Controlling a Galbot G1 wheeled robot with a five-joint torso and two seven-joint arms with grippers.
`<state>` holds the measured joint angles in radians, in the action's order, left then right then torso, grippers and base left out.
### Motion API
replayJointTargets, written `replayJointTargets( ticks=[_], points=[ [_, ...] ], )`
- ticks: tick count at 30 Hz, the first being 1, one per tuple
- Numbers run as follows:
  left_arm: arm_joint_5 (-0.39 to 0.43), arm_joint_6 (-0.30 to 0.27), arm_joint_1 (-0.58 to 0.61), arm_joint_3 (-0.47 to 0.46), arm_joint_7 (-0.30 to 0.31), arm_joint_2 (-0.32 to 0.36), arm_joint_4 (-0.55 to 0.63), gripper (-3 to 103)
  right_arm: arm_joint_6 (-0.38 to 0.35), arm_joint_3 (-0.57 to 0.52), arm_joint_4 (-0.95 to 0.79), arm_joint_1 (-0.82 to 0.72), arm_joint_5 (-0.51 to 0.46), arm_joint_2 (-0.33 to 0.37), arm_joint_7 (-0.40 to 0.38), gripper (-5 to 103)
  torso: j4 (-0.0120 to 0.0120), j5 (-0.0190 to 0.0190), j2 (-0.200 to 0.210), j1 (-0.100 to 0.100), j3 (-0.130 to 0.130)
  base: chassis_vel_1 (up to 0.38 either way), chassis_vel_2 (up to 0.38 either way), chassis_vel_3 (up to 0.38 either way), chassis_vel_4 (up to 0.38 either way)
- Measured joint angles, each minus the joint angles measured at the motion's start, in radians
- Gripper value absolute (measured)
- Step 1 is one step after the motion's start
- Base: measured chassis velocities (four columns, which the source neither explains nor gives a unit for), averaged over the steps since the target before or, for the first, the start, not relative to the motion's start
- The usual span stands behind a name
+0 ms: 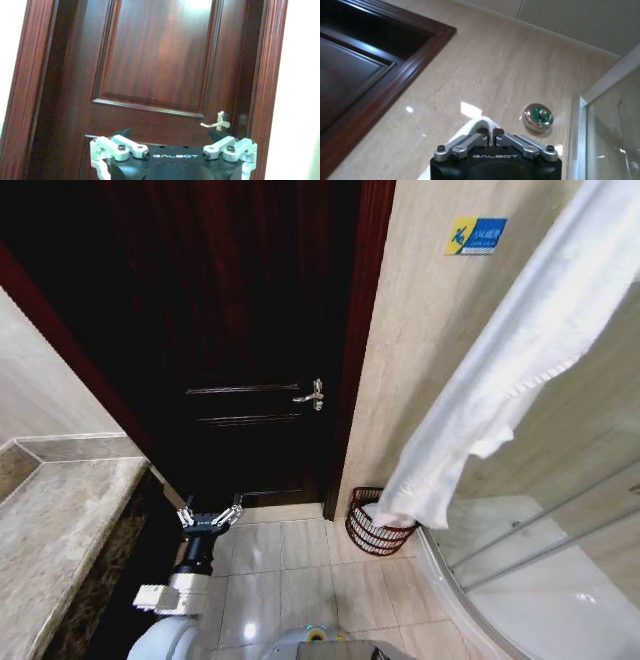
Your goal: Discard the used towel into the hamper.
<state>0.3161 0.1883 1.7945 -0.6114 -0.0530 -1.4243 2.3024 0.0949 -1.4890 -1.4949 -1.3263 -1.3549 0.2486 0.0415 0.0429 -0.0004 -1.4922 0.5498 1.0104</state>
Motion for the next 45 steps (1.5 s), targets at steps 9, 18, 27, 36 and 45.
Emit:
replayJointTargets(
  ticks=[9, 18, 27, 36, 45],
  points=[
    [0.0, 0.0, 0.0, 0.0, 0.0, 0.0, 0.0, 100, 0.001, -0.133, 0.108, -0.174, 0.027, 0.062, 0.001, 4, -0.0001, 0.0004, 0.0, 0.0, 0.0, 0.0, 0.0, 0.0, 0.0],
    [0.0, 0.0, 0.0, 0.0, 0.0, 0.0, 0.0, 100, 0.005, -0.258, 0.134, -0.354, 0.058, 0.069, -0.008, 4, 0.0, 0.0005, 0.0, 0.0, 0.0, 0.0, 0.0, 0.0, 0.0],
    [0.0, 0.0, 0.0, 0.0, 0.0, 0.0, 0.0, 100, 0.042, -0.316, 0.108, -0.501, 0.081, 0.051, -0.009, 4, 0.0001, 0.0004, 0.0, 0.0, 0.0, 0.0, 0.0, 0.0, 0.0],
    [0.0, 0.0, 0.0, 0.0, 0.0, 0.0, 0.0, 100, 0.058, -0.348, 0.072, -0.597, 0.072, 0.049, -0.008, 4, -0.0002, 0.0005, 0.0, 0.0, 0.0, 0.0, 0.0, 0.0, 0.0],
    [0.0, 0.0, 0.0, 0.0, 0.0, 0.0, 0.0, 100, 0.058, -0.477, 0.033, -0.768, 0.1, 0.105, -0.049, 4, 0.0002, -0.0001, 0.0, 0.0, 0.0, 0.0, 0.0, 0.0, 0.0]
  ],
)
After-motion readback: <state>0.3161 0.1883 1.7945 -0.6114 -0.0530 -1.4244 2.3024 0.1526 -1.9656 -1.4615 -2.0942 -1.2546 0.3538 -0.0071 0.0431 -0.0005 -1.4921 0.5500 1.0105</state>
